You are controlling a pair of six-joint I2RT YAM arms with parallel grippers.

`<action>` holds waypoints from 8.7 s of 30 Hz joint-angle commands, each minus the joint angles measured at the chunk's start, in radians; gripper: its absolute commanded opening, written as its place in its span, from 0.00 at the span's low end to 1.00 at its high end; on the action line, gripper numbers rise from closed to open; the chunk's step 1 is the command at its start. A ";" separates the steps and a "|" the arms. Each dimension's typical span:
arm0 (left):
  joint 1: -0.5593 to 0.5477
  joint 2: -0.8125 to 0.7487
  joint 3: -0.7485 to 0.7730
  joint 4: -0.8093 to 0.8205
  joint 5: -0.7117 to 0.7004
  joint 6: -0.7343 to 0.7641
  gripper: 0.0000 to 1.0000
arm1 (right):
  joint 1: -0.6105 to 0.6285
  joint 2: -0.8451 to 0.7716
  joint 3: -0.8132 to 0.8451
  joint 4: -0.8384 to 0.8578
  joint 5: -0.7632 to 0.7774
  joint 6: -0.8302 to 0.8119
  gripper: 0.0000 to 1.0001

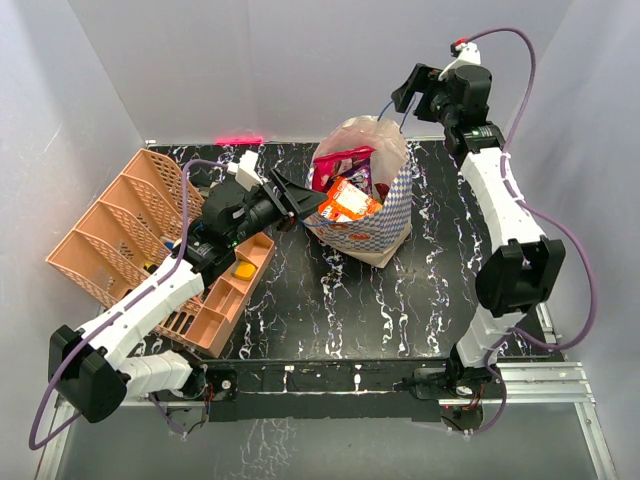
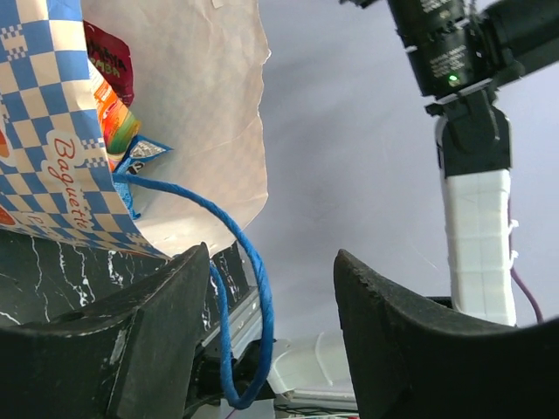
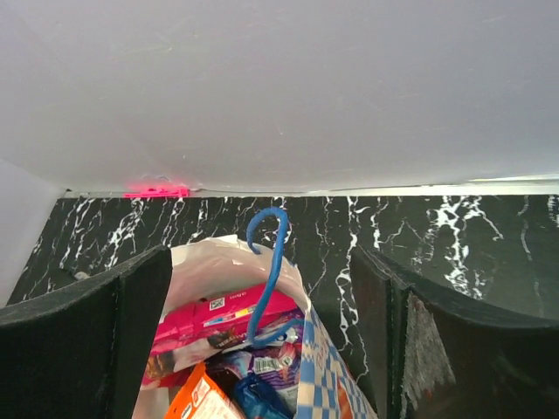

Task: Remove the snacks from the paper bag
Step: Adjust the paper bag at the center of the board, then pick up the snack from the paper bag.

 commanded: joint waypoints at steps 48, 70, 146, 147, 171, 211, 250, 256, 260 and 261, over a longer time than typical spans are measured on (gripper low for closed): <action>0.453 0.219 0.714 -0.513 0.356 0.221 0.00 | -0.023 -0.605 -0.466 0.078 -0.528 0.224 0.07; 0.533 0.535 0.889 0.068 0.521 -0.007 0.00 | -0.023 -0.552 -0.473 0.250 -0.557 0.332 0.07; 0.118 0.328 0.559 0.136 0.402 -0.015 0.00 | 0.287 -0.903 -0.731 -0.335 -0.151 0.055 0.89; 0.116 0.342 0.579 0.133 0.405 -0.021 0.00 | 0.287 -0.879 -0.714 -0.321 -0.195 0.060 0.86; 0.105 0.320 0.582 -0.059 0.367 0.011 0.00 | 0.718 -0.474 -0.746 -0.089 0.525 0.387 0.62; 0.106 0.240 0.555 -0.176 0.369 0.046 0.00 | 0.701 -0.157 -0.748 0.266 0.945 0.425 0.25; 0.157 0.310 0.618 -0.223 0.352 0.089 0.00 | 0.701 -0.566 -0.424 -0.026 0.152 0.037 0.07; 0.180 0.310 0.610 -0.226 0.360 0.090 0.00 | 0.701 -0.663 -0.423 -0.060 0.228 0.029 0.07; 0.191 0.316 0.609 -0.230 0.370 0.090 0.00 | 0.701 -0.722 -0.357 -0.110 0.344 -0.034 0.07; 0.193 0.317 0.608 -0.231 0.371 0.091 0.00 | 0.702 -0.736 -0.341 -0.118 0.383 -0.053 0.07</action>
